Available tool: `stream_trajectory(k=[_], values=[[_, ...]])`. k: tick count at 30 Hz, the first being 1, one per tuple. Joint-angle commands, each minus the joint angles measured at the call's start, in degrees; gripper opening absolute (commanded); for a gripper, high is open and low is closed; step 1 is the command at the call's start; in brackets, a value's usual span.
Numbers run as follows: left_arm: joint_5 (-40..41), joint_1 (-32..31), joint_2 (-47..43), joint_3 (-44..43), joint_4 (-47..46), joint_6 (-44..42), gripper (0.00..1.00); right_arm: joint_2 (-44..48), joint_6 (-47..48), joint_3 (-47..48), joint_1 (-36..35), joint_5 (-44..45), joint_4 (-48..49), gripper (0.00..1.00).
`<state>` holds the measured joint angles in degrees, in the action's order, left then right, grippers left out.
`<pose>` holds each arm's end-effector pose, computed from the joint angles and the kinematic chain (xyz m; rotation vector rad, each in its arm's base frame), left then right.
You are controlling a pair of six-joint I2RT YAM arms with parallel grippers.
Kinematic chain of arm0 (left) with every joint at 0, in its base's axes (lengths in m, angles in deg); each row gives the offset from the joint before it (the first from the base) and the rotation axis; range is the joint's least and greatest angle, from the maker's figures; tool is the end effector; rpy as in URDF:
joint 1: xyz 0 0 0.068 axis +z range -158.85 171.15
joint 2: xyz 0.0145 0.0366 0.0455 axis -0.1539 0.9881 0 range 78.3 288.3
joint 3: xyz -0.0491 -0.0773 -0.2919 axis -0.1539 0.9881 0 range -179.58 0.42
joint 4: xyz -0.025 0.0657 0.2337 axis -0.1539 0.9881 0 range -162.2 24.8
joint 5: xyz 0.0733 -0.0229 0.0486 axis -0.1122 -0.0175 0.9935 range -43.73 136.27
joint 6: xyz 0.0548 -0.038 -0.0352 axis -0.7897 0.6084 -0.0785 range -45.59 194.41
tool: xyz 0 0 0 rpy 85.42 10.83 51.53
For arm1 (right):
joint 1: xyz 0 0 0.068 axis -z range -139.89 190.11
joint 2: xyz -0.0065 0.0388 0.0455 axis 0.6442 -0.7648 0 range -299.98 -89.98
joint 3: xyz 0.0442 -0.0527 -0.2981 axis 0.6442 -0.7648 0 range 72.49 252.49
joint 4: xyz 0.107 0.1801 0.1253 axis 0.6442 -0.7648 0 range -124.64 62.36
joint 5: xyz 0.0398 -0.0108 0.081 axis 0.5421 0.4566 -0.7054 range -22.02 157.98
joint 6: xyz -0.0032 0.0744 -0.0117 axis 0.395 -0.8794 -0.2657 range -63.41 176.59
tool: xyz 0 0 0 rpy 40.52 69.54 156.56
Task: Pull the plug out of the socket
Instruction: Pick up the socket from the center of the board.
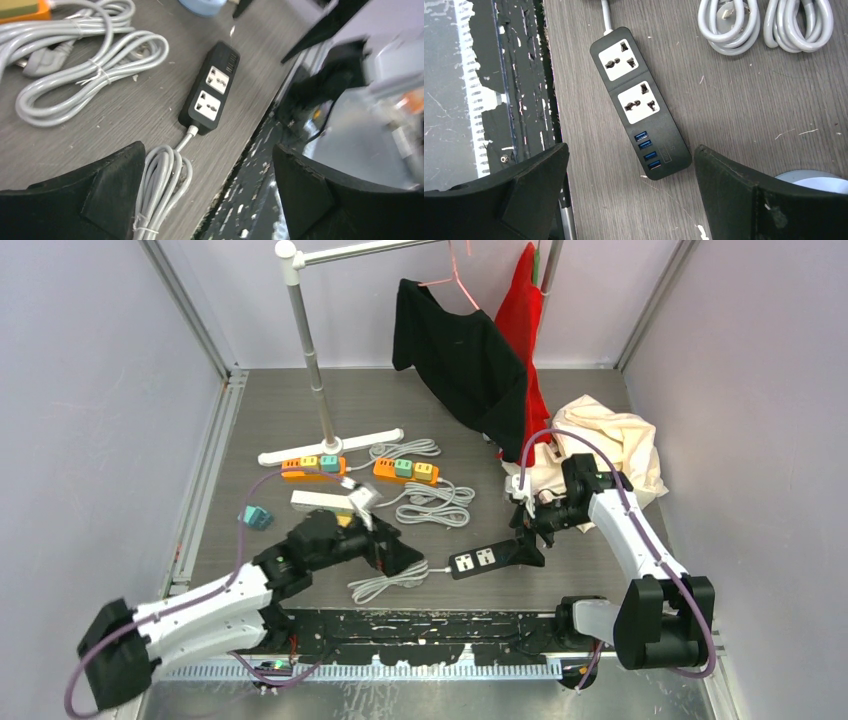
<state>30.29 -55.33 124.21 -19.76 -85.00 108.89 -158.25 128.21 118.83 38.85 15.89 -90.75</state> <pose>0.1072 -0.1384 0.2532 0.4232 1.9271 -1.2233 0.1508 0.0535 0.2490 -1.4670 1.9015 0.8992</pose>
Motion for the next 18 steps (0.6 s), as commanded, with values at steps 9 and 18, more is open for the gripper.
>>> stream_trajectory(k=[9, 18], values=[[18.4, -13.8, 20.4, -12.3, -1.4, -23.2, 0.95, 2.2, 11.4, -1.6, -2.8, -4.5, 0.4, 1.00], [21.9, -13.8, 15.4, -8.7, -2.0, -18.1, 0.95, 0.2, 4.8, -4.4, -18.1, 5.7, 15.3, 1.00]])
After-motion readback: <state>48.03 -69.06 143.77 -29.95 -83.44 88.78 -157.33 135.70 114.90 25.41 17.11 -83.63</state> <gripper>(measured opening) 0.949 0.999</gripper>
